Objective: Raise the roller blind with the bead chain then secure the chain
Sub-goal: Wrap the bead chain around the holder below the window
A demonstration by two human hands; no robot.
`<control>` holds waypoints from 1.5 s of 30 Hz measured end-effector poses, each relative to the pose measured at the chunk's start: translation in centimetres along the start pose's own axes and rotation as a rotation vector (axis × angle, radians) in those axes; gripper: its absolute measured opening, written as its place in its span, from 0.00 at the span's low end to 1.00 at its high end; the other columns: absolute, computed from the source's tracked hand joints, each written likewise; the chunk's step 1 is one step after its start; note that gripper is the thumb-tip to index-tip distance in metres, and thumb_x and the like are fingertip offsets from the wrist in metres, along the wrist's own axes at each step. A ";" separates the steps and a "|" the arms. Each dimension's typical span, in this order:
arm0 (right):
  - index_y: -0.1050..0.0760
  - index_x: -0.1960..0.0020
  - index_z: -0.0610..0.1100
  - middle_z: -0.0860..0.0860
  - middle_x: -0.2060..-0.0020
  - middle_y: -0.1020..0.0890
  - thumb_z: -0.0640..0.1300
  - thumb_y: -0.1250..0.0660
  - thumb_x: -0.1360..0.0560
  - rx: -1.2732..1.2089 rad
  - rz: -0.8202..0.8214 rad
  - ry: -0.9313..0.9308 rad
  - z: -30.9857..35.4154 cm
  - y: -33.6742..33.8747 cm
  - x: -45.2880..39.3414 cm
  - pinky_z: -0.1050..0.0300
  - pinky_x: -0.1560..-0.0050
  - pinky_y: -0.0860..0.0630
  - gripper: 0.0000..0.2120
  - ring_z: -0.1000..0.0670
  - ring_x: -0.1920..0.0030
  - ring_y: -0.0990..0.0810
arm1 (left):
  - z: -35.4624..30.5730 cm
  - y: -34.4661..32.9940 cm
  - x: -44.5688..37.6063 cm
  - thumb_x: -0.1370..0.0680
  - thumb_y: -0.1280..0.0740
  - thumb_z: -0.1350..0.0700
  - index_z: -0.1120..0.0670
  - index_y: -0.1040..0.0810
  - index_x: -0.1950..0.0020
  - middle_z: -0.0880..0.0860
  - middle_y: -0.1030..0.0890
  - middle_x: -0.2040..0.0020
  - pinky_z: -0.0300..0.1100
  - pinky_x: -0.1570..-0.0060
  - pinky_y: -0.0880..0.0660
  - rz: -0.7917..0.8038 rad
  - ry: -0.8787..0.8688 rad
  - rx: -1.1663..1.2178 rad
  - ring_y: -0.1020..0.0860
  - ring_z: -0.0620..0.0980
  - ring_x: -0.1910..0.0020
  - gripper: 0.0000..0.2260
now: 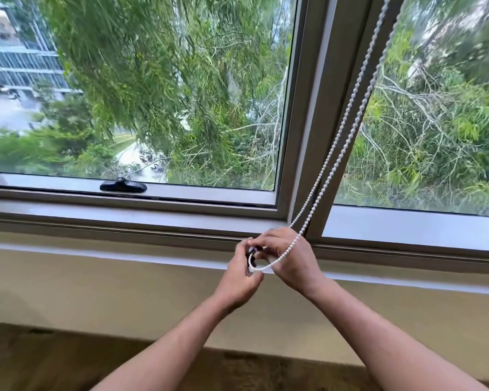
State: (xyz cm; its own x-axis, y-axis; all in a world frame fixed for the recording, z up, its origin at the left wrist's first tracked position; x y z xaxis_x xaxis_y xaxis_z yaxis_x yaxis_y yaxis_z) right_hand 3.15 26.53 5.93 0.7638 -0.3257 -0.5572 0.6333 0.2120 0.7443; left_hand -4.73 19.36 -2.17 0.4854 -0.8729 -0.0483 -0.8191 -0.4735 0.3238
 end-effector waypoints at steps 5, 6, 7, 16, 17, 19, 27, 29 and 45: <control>0.16 0.49 0.51 0.54 0.55 0.14 0.48 0.30 0.26 0.113 0.003 -0.005 -0.4 -0.3 0.6 0.53 0.52 0.21 0.08 0.46 0.54 0.20 | 0.6 -0.5 0.0 0.31 0.39 0.53 0.46 0.41 0.25 0.46 0.26 0.32 0.47 0.31 0.28 0.036 0.027 -0.033 0.27 0.41 0.32 0.34; 0.16 0.48 0.50 0.54 0.55 0.14 0.49 0.31 0.26 0.122 -0.002 -0.012 -0.4 -0.3 0.8 0.54 0.52 0.22 0.09 0.47 0.54 0.21 | 0.6 -0.5 0.0 0.31 0.39 0.53 0.46 0.41 0.25 0.45 0.26 0.32 0.45 0.31 0.29 0.038 0.025 -0.031 0.27 0.39 0.32 0.34; 0.17 0.48 0.50 0.54 0.55 0.14 0.48 0.31 0.26 0.127 -0.004 -0.017 -0.4 -0.4 1.0 0.55 0.52 0.22 0.08 0.47 0.53 0.21 | 0.5 -0.6 0.0 0.32 0.39 0.52 0.47 0.40 0.25 0.44 0.26 0.33 0.43 0.32 0.29 0.039 0.016 -0.025 0.28 0.37 0.33 0.34; 0.19 0.43 0.49 0.54 0.49 0.17 0.43 0.38 0.24 0.115 0.055 -0.049 -1.0 -1.7 2.4 0.49 0.49 0.20 0.13 0.45 0.48 0.20 | 1.0 -1.9 -0.3 0.25 0.42 0.57 0.51 0.29 0.34 0.48 0.23 0.40 0.33 0.42 0.30 0.078 -0.034 -0.046 0.25 0.45 0.41 0.19; 0.19 0.43 0.49 0.53 0.49 0.17 0.41 0.36 0.25 0.119 0.050 -0.047 -1.0 -1.7 2.7 0.49 0.50 0.19 0.13 0.45 0.48 0.20 | 1.1 -1.9 -0.4 0.23 0.43 0.55 0.50 0.28 0.36 0.49 0.22 0.41 0.37 0.42 0.29 0.070 -0.039 -0.061 0.25 0.46 0.43 0.16; 0.19 0.42 0.50 0.54 0.48 0.16 0.36 0.32 0.27 0.117 0.041 -0.043 -1.1 -1.8 3.1 0.50 0.51 0.19 0.17 0.46 0.49 0.19 | 1.4 -1.8 -0.5 0.21 0.42 0.51 0.48 0.26 0.36 0.48 0.20 0.41 0.42 0.42 0.27 0.069 -0.054 -0.104 0.23 0.46 0.42 0.14; 0.20 0.37 0.47 0.53 0.43 0.16 0.38 0.31 0.26 0.042 0.005 -0.105 -2.1 -2.5 4.9 0.56 0.42 0.22 0.18 0.48 0.43 0.19 | 3.0 -1.6 -0.9 0.20 0.35 0.55 0.49 0.24 0.40 0.48 0.16 0.51 0.49 0.46 0.23 0.069 -0.038 -0.204 0.19 0.50 0.51 0.09; 0.22 0.36 0.46 0.52 0.44 0.18 0.39 0.29 0.25 -0.024 -0.045 -0.128 -1.9 -2.0 5.5 0.59 0.44 0.22 0.17 0.51 0.45 0.19 | 3.2 -1.6 -0.9 0.20 0.34 0.57 0.50 0.23 0.42 0.47 0.17 0.55 0.48 0.48 0.23 0.056 -0.033 -0.200 0.19 0.51 0.53 0.08; 0.19 0.44 0.50 0.60 0.52 0.19 0.45 0.24 0.25 -0.228 0.000 -0.553 -6.0 -5.2 6.7 0.78 0.53 0.30 0.10 0.68 0.52 0.22 | 4.5 -2.1 -1.6 0.21 0.35 0.58 0.48 0.21 0.46 0.48 0.14 0.57 0.41 0.53 0.21 0.041 0.038 -0.215 0.17 0.46 0.56 0.07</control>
State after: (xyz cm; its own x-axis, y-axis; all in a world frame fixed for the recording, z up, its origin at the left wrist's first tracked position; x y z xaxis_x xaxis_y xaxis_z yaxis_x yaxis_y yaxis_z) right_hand 5.73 28.77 -3.82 0.6248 -0.7438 -0.2375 0.6905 0.3844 0.6127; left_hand -5.14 21.18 -7.00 0.4677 -0.8839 0.0037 -0.7562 -0.3980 0.5194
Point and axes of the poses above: each hand's wrist, its own x-axis away from the middle knuckle, its own y-axis out of the back of the hand, z = x × y, the point moved 10 cm from there along -x, towards the middle knuckle
